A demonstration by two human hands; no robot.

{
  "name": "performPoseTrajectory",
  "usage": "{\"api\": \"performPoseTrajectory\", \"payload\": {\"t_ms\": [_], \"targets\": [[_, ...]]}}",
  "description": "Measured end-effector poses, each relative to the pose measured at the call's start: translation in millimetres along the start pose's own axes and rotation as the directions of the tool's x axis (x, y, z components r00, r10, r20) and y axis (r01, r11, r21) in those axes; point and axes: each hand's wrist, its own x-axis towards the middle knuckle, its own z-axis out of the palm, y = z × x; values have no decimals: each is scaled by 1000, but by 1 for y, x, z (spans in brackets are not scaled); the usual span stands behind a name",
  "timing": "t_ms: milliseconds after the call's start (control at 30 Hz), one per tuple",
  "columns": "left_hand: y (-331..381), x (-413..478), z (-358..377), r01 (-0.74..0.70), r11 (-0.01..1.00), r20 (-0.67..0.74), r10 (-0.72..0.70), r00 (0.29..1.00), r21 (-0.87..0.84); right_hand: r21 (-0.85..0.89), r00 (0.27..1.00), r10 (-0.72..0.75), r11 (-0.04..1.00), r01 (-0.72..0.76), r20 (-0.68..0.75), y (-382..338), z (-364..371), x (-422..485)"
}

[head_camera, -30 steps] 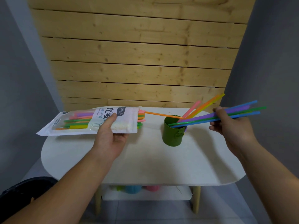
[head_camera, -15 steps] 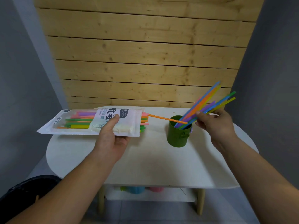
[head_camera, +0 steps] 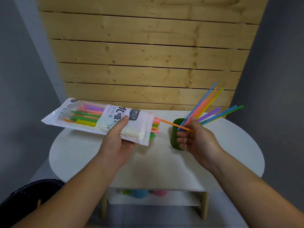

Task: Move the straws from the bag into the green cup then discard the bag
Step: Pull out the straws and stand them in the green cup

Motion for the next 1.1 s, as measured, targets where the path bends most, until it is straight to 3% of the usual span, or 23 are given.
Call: {"api": "performPoseTrajectory", "payload": {"t_ms": [267, 467, 600, 1000, 1100], "targets": [[-5, -8, 8, -30, 982, 128, 6, 992, 186, -118, 997, 1, 993, 8, 76, 9, 20, 2], [-2, -9, 10, -89, 962, 144, 53, 988, 257, -81, 986, 1, 997, 13, 167, 17, 18, 1], [-5, -8, 8, -33, 974, 77, 16, 997, 225, -89, 965, -99, 988, 124, 242, 18, 13, -2], [-9, -6, 3, 83, 996, -51, -84, 995, -14, -247, 961, -252, 930, 272, 109, -3, -3, -3], [-10, -5, 4, 75, 996, -61, -77, 995, -44, -103, 972, -204, 971, 216, 113, -7, -5, -2]]}}
